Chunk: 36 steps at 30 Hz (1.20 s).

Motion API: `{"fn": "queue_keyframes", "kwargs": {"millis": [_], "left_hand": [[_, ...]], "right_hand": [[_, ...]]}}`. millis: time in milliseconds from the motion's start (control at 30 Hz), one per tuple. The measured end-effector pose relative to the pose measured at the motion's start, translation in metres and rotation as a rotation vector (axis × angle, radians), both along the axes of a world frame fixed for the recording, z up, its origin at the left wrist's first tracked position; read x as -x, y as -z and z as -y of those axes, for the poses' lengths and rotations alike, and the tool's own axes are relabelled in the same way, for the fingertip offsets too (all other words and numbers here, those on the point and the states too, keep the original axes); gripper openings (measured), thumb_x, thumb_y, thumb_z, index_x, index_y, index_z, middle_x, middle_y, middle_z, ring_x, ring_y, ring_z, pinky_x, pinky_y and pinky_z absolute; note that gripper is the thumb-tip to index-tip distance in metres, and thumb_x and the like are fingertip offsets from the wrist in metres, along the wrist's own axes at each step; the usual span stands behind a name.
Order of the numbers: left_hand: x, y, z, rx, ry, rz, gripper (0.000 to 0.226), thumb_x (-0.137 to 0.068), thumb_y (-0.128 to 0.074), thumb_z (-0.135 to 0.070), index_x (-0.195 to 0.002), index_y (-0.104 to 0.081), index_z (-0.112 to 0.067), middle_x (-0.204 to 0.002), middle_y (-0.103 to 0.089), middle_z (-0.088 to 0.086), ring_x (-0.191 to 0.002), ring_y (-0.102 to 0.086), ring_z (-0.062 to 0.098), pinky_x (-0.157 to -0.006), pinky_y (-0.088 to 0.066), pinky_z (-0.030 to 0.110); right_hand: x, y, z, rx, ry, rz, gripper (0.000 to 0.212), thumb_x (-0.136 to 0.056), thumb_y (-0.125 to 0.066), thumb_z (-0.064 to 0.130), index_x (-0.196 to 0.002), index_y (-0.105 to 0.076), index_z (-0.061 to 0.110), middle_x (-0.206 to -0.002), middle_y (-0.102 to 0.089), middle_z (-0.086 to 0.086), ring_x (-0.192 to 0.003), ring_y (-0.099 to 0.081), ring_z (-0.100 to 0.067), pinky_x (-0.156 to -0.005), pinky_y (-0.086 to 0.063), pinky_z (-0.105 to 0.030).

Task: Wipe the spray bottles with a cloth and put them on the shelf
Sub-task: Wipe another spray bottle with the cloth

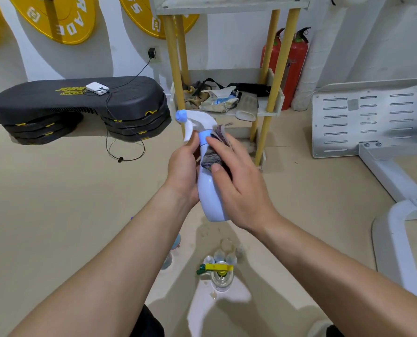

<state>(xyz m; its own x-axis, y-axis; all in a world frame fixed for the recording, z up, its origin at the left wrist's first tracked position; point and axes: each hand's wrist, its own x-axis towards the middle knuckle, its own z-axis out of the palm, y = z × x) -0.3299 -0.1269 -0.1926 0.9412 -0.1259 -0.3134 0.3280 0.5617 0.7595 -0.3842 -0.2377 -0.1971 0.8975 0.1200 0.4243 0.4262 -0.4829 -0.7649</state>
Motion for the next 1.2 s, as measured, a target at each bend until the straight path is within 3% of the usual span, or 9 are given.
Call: {"fn": "queue_keyframes", "kwargs": {"millis": [133, 233, 367, 467, 600, 700, 833, 1067, 1200], "left_hand": [[-0.002, -0.006, -0.007, 0.002, -0.069, -0.03, 0.053, -0.105, -0.04, -0.051, -0.098, -0.069, -0.008, -0.081, -0.072, 0.01, -0.073, -0.072, 0.024, -0.07, -0.061, 0.031], [-0.004, -0.007, -0.014, -0.021, -0.151, -0.076, 0.05, -0.103, -0.045, -0.052, -0.089, -0.064, -0.007, -0.067, -0.067, 0.011, -0.056, -0.067, 0.026, -0.061, -0.058, 0.031], [-0.006, -0.002, -0.016, -0.072, -0.172, -0.13, 0.05, -0.096, -0.053, -0.056, -0.106, -0.055, -0.007, -0.087, -0.056, 0.02, -0.073, -0.06, 0.032, -0.076, -0.054, 0.044], [-0.003, 0.0, -0.007, -0.029, -0.192, -0.079, 0.035, -0.099, -0.054, -0.04, -0.107, -0.059, -0.006, -0.093, -0.061, 0.019, -0.08, -0.065, 0.032, -0.079, -0.056, 0.041], [0.002, 0.0, 0.001, -0.059, -0.179, -0.006, 0.028, -0.092, -0.062, -0.027, -0.108, -0.059, -0.005, -0.102, -0.061, 0.022, -0.092, -0.062, 0.034, -0.09, -0.054, 0.05], [0.0, -0.003, -0.006, -0.107, -0.194, 0.004, 0.03, -0.091, -0.067, -0.034, -0.103, -0.057, -0.009, -0.082, -0.055, 0.013, -0.074, -0.056, 0.029, -0.072, -0.052, 0.04], [-0.005, -0.006, -0.009, -0.095, -0.215, 0.0, 0.039, -0.098, -0.059, -0.047, -0.106, -0.066, -0.01, -0.091, -0.056, 0.007, -0.066, -0.055, 0.022, -0.062, -0.048, 0.03], [-0.002, -0.007, 0.007, -0.236, -0.294, 0.116, 0.04, -0.094, -0.05, -0.042, -0.089, -0.08, -0.017, -0.092, -0.071, 0.006, -0.082, -0.051, 0.027, -0.078, -0.042, 0.04], [0.0, -0.009, 0.009, -0.31, -0.342, 0.137, 0.04, -0.1, -0.048, -0.028, -0.076, -0.078, -0.017, -0.08, -0.07, 0.005, -0.075, -0.056, 0.025, -0.074, -0.044, 0.037]], "right_hand": [[0.008, 0.016, 0.001, 0.103, 0.012, 0.116, 0.045, -0.099, -0.048, 0.019, -0.143, -0.056, 0.02, -0.157, -0.042, 0.0, -0.147, -0.035, -0.013, -0.115, -0.034, -0.024], [0.021, 0.035, -0.002, 0.221, -0.057, 0.274, 0.04, -0.095, -0.055, 0.012, -0.134, -0.063, 0.015, -0.154, -0.047, -0.005, -0.15, -0.033, -0.026, -0.119, -0.035, -0.037], [0.022, 0.041, 0.002, 0.286, -0.142, 0.376, 0.044, -0.087, -0.06, 0.0, -0.129, -0.067, 0.013, -0.152, -0.05, -0.006, -0.149, -0.034, -0.031, -0.119, -0.036, -0.039], [0.013, 0.025, 0.004, 0.149, -0.097, 0.192, 0.047, -0.096, -0.052, 0.014, -0.142, -0.056, 0.016, -0.156, -0.045, -0.002, -0.149, -0.032, -0.013, -0.121, -0.027, -0.024], [-0.001, 0.016, 0.006, -0.148, -0.018, -0.146, 0.045, -0.096, -0.045, 0.029, -0.14, -0.053, 0.031, -0.14, -0.054, 0.009, -0.127, -0.051, -0.004, -0.101, -0.044, -0.024], [0.0, 0.021, 0.005, -0.387, 0.014, -0.4, 0.033, -0.099, -0.045, 0.038, -0.131, -0.053, 0.041, -0.127, -0.06, 0.015, -0.113, -0.059, -0.007, -0.089, -0.049, -0.03], [0.001, 0.019, 0.005, -0.639, 0.031, -0.598, 0.02, -0.104, -0.048, 0.024, -0.119, -0.059, 0.033, -0.105, -0.067, 0.014, -0.093, -0.065, -0.007, -0.081, -0.05, -0.028], [-0.004, 0.018, 0.009, -0.59, 0.122, -0.469, 0.024, -0.104, -0.05, 0.031, -0.128, -0.052, 0.034, -0.121, -0.061, 0.004, -0.104, -0.062, -0.017, -0.08, -0.052, -0.032], [0.0, 0.022, 0.003, -0.463, 0.193, -0.369, 0.041, -0.093, -0.043, 0.053, -0.131, -0.045, 0.039, -0.133, -0.054, 0.003, -0.117, -0.057, -0.017, -0.096, -0.052, -0.042]]}}
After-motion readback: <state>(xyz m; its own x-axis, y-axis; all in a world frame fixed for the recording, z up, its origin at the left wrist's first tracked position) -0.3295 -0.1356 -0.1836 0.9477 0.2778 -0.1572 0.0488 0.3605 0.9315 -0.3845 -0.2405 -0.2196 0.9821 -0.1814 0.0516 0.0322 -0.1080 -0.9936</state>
